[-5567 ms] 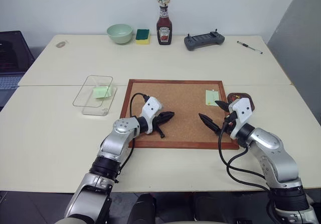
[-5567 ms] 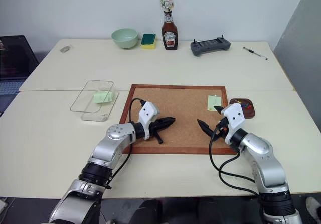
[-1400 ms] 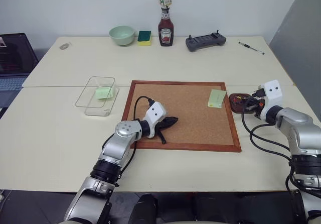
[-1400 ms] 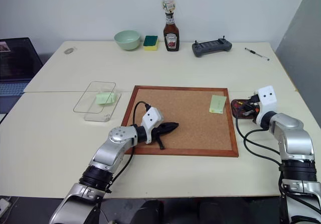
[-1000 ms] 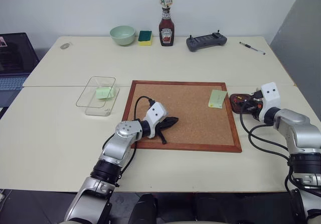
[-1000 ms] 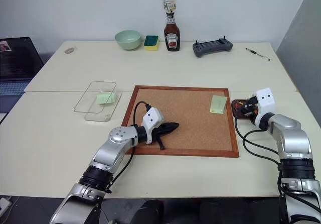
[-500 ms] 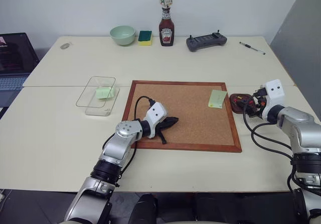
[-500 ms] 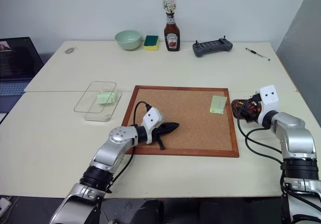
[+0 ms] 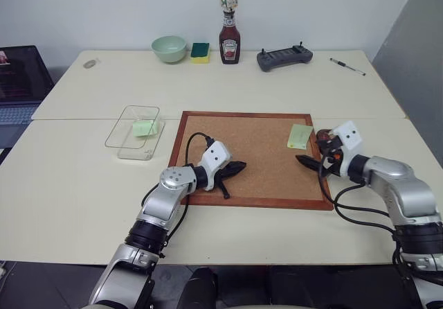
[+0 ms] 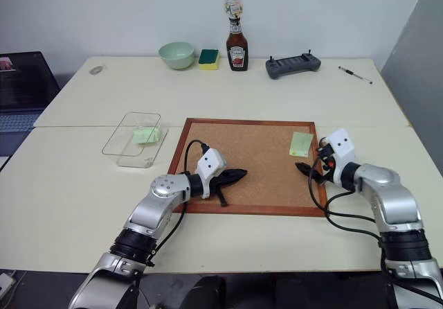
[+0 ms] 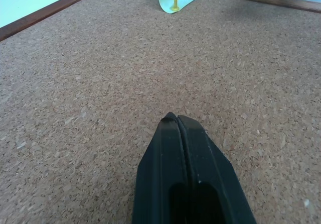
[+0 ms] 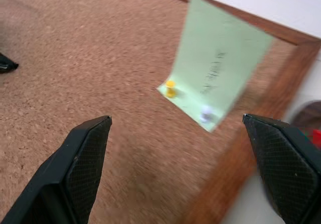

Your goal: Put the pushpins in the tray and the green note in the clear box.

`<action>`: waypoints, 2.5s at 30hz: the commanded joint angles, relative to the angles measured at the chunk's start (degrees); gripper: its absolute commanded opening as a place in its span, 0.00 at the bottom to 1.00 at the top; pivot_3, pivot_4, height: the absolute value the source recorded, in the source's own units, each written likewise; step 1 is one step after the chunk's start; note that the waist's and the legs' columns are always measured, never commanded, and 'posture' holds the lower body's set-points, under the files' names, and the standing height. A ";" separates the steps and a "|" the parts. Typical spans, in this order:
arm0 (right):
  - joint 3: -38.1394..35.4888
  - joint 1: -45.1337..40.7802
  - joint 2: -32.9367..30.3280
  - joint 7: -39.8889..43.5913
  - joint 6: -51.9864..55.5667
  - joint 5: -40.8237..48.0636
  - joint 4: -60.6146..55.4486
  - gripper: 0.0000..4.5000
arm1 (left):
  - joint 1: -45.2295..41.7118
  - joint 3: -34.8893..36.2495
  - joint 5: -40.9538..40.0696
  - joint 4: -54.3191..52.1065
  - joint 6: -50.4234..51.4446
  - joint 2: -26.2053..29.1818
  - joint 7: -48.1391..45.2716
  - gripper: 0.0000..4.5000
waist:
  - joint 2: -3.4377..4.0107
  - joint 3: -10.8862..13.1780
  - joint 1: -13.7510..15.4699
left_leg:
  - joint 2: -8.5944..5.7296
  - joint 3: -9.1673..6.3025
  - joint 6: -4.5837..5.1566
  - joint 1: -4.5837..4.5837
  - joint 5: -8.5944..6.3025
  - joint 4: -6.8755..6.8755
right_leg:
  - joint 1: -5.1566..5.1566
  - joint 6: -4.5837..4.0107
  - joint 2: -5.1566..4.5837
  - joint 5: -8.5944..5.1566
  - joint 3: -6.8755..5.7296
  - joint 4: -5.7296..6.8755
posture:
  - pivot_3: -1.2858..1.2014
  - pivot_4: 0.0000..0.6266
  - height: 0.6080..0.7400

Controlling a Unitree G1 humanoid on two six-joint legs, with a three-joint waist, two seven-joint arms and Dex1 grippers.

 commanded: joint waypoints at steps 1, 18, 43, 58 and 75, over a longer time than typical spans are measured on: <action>0.68 -3.39 0.71 0.38 -3.20 -1.53 3.56 0.95 | 2.08 -3.21 1.87 2.43 1.64 0.03 -1.21 0.00 | 0.00 0.00 0.00 | -0.01 0.00 0.00 0.00 0.00 0.00 | 0.00 0.00 0.00 0.00 0.01 0.01 | 0.52 0.24 1.00; 0.52 -7.52 1.36 0.74 -6.78 -3.83 12.36 0.21 | 2.71 -2.96 1.77 1.58 1.94 0.53 -1.05 0.00 | 0.01 0.00 -0.05 | 0.00 -0.01 0.00 -0.01 0.00 -0.02 | -0.03 -0.01 0.00 0.00 0.00 0.01 | 0.52 0.24 1.00; -2.10 -6.70 2.52 1.45 -8.25 -1.03 7.48 0.00 | 3.47 -3.19 1.66 0.78 2.62 0.70 -1.10 0.00 | 0.01 0.00 -0.09 | 0.00 0.01 0.00 -0.04 0.00 -0.04 | -0.08 -0.01 0.00 0.00 0.01 0.01 | 0.52 0.24 1.00; -4.23 -5.23 0.87 2.14 -6.24 1.35 2.27 0.00 | 3.10 -3.29 1.76 1.12 2.60 0.38 -0.95 0.00 | 0.01 0.00 -0.06 | 0.00 0.00 0.00 -0.04 0.00 -0.04 | -0.07 -0.01 0.00 0.00 0.01 0.00 | 0.52 0.24 1.00; -8.87 -4.36 -5.02 -5.50 -6.29 -4.45 14.68 0.00 | 2.78 -3.66 2.03 1.85 1.83 0.37 -1.12 0.00 | 0.04 -0.02 -0.06 | 0.00 0.05 0.00 -0.02 0.00 -0.04 | -0.01 -0.01 0.00 0.00 0.04 -0.05 | 0.52 0.24 1.00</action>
